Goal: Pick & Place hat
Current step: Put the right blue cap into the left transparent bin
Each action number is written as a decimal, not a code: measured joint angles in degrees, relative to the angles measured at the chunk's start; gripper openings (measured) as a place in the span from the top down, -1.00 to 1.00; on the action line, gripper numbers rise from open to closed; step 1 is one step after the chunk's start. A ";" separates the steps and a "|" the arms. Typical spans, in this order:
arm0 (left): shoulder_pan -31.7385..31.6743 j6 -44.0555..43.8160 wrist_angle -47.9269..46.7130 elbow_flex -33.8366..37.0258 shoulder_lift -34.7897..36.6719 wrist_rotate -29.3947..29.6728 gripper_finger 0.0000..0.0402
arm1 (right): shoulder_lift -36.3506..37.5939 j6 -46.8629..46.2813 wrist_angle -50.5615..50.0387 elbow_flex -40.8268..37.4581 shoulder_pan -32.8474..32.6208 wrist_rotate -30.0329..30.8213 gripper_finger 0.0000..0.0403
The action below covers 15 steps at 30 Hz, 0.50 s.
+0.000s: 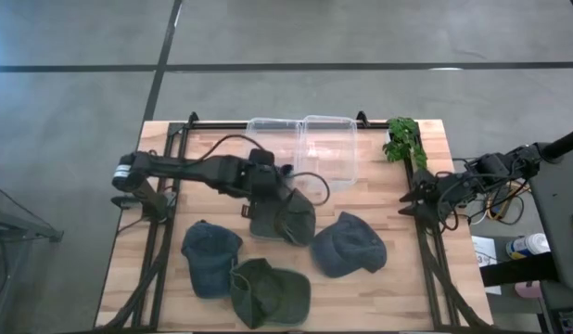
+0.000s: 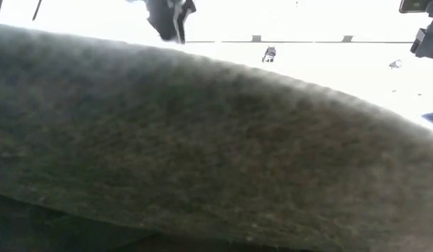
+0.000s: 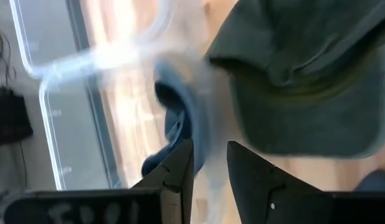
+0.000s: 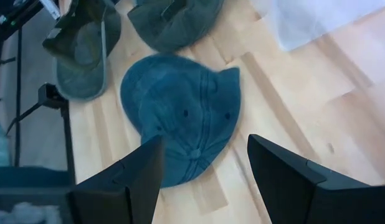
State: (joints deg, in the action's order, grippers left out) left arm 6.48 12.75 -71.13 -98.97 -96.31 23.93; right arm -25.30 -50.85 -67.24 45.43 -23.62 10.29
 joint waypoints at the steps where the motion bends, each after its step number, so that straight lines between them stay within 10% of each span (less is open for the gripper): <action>1: 1.04 -0.33 -0.01 -0.53 -0.08 0.19 0.55 | 0.00 -0.23 -0.04 -0.29 0.00 -0.33 -0.11; 15: 17.16 -7.47 1.89 1.87 -3.34 1.78 0.55 | -6.65 -2.75 10.73 -8.87 -0.14 -11.65 -0.11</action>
State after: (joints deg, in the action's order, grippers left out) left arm 23.64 5.28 -69.24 -97.10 -99.65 25.71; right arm -31.95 -53.60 -56.51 36.56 -23.76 -1.37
